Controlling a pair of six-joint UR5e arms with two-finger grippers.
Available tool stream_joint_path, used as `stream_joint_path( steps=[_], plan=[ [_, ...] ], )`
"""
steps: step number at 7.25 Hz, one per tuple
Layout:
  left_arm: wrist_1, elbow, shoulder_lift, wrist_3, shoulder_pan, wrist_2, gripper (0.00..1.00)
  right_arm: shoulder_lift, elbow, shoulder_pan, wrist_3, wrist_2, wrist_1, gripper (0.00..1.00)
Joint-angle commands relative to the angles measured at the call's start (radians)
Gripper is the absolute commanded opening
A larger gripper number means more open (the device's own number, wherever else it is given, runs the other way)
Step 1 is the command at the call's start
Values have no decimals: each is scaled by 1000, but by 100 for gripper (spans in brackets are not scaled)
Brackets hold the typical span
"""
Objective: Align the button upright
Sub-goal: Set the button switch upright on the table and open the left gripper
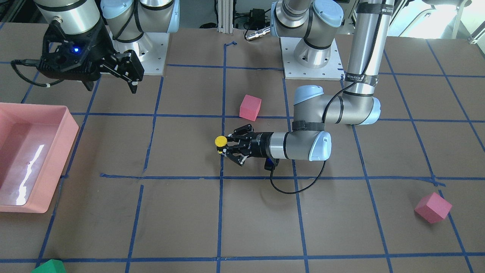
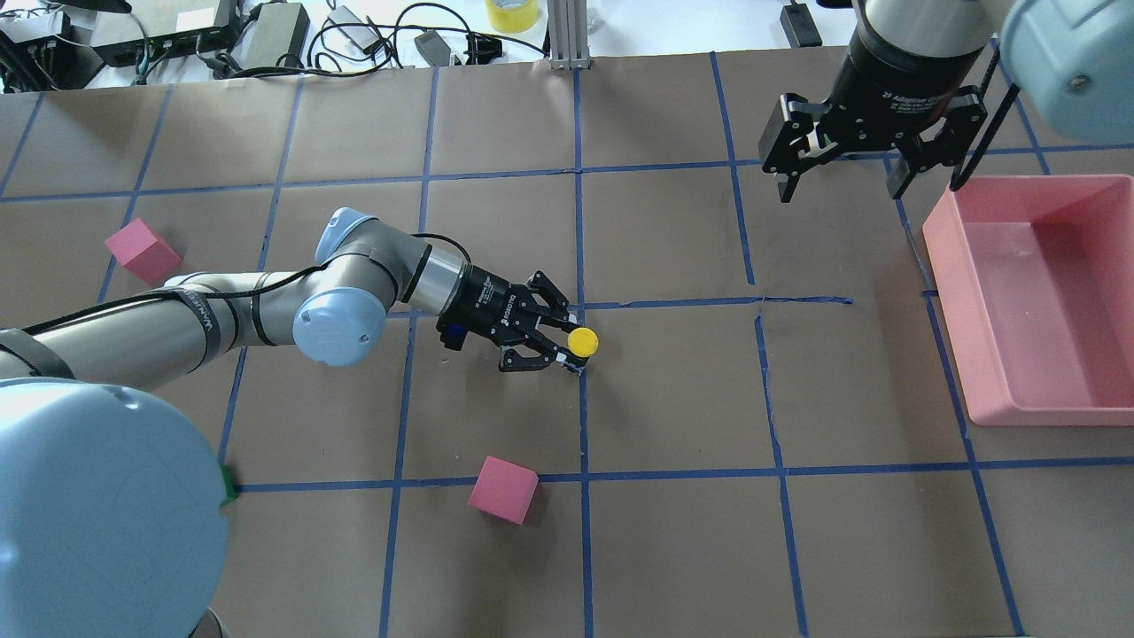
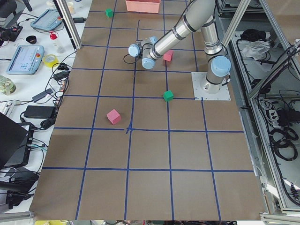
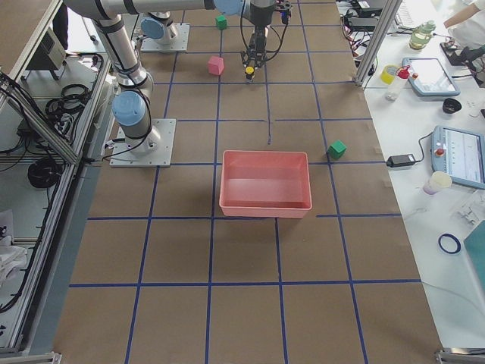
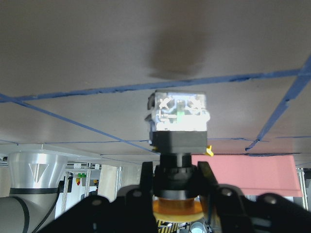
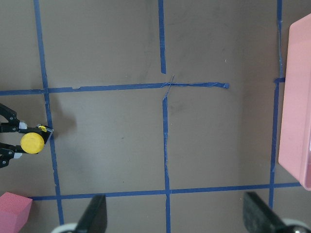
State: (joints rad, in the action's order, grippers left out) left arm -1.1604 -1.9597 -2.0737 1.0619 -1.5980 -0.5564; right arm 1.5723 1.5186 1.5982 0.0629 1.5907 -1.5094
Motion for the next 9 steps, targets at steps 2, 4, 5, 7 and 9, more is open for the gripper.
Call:
stream_joint_path(
  steps=[2, 4, 5, 7, 9],
  plan=[
    [-2, -2, 3, -16, 27, -5, 100, 0, 0, 0, 0, 0, 0, 100],
    [-4, -2, 17, -19, 67, -7, 100, 0, 0, 0, 0, 0, 0, 100],
    [-4, -1, 17, -19, 70, -8, 100, 0, 0, 0, 0, 0, 0, 100],
    [-7, 11, 27, -16, 95, -13, 100, 0, 0, 0, 0, 0, 0, 100],
    [-11, 133, 110, -19, 121, -276, 100, 5, 0, 0, 1, 0, -2, 100]
  ],
)
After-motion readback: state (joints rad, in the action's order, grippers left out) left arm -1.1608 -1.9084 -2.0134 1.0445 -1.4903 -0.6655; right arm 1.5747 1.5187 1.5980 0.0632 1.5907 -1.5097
